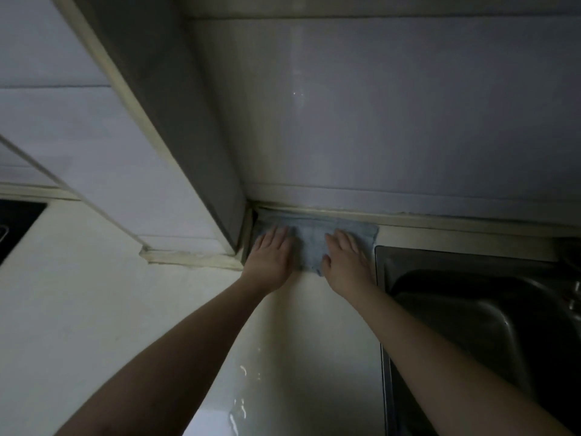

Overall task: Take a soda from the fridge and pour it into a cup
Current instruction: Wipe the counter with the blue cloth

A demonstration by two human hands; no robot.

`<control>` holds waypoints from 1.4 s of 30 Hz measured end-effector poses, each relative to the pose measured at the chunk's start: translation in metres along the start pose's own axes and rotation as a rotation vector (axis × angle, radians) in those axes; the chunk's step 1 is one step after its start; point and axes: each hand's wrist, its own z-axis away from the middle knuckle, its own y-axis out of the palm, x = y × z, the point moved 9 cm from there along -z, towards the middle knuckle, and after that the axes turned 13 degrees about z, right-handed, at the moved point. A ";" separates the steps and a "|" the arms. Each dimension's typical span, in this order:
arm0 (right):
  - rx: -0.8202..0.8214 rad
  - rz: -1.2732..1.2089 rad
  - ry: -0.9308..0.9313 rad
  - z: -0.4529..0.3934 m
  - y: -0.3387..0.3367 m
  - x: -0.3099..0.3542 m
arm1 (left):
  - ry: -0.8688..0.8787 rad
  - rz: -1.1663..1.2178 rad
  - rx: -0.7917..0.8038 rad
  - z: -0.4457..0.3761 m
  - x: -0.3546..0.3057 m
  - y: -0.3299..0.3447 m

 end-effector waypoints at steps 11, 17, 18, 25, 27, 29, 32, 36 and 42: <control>0.114 0.152 0.085 -0.028 0.061 -0.012 | -0.118 0.059 0.110 -0.045 0.018 0.047; 0.154 0.162 0.069 -0.029 0.064 -0.012 | -0.089 0.055 0.140 -0.047 0.022 0.049; 0.152 0.163 0.064 -0.028 0.064 -0.012 | -0.087 0.057 0.139 -0.046 0.022 0.049; 0.152 0.180 0.014 -0.011 0.064 -0.010 | -0.100 0.053 0.175 -0.031 0.024 0.051; 0.166 0.185 0.006 -0.002 0.067 -0.008 | -0.111 0.055 0.194 -0.019 0.024 0.054; 0.178 0.187 0.001 0.008 0.068 -0.003 | -0.130 0.048 0.218 -0.006 0.024 0.056; 0.185 0.196 -0.019 0.024 0.072 0.004 | -0.150 0.041 0.280 0.012 0.027 0.060; 0.197 0.192 -0.048 0.047 0.078 0.014 | -0.135 0.060 0.313 0.038 0.030 0.065; 0.198 0.216 -0.088 0.080 0.092 0.038 | -0.116 0.118 0.311 0.076 0.044 0.070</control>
